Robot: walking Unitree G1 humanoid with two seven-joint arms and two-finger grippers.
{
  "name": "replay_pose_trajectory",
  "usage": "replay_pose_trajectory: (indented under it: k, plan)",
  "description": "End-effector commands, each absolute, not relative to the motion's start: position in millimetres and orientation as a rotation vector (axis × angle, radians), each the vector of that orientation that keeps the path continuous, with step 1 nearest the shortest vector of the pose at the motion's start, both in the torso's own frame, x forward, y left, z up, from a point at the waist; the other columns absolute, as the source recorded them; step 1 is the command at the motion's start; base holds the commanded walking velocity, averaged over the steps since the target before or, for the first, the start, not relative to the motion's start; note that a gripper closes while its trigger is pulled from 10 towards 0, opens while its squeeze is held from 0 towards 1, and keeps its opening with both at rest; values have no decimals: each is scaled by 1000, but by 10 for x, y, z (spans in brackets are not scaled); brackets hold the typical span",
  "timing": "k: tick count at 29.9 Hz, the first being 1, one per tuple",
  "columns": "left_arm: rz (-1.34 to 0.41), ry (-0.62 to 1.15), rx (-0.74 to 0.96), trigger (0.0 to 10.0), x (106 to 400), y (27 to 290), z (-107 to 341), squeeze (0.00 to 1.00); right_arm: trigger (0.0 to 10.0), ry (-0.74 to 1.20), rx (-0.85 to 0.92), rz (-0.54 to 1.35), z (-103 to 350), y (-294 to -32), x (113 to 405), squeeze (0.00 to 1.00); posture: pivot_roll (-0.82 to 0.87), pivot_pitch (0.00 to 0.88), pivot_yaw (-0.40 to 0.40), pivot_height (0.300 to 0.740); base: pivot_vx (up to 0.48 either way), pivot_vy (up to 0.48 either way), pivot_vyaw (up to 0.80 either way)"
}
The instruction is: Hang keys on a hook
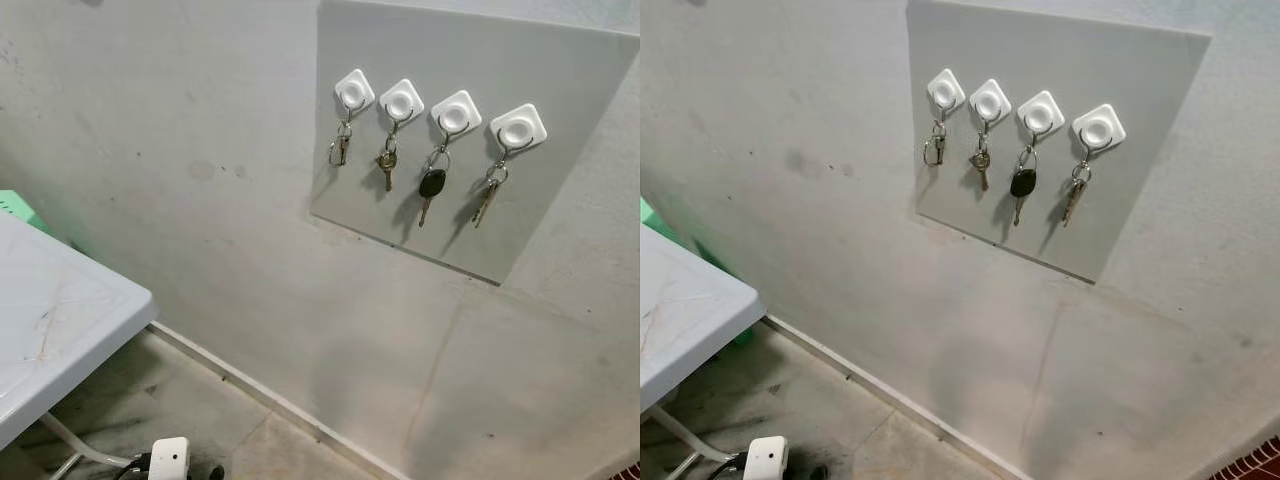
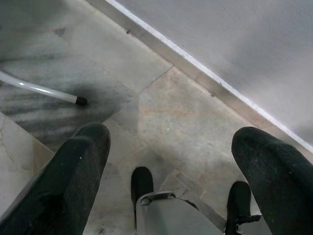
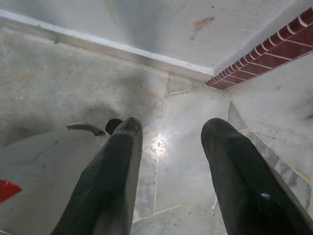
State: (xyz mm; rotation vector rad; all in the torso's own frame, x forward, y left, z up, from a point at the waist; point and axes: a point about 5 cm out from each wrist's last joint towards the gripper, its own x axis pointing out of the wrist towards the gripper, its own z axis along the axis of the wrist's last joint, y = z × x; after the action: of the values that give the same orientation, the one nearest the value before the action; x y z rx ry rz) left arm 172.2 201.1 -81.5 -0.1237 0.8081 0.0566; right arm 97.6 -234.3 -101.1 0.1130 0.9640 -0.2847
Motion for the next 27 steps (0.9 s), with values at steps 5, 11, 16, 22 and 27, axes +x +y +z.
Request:
replay_pose_trajectory:
  k: [5,11,16,22,27]
  plan:
    - [47,799,-110,10000,1746,2016,-801,0,10000,958,133,-301,-1007,-2358,981,0,-47,0,-14,740,0,0,0]
    - [27,799,-108,10000,1775,1972,-796,0,10000,994,120,-288,-1021,-2361,965,0,-45,0,-13,740,0,0,-744]
    - [16,794,-105,10000,1800,1919,-792,0,10000,1003,114,-271,-1024,-2353,967,0,-40,0,-20,740,0,-55,-770]
    - [23,793,-112,10000,1790,1889,-800,0,10000,1012,107,-262,-1026,-2357,963,0,-39,0,-26,740,0,-286,-769]
    - [38,807,-132,10000,1770,1887,-815,0,10000,1015,101,-255,-1023,-2366,970,0,-37,0,-29,740,0,0,-764]
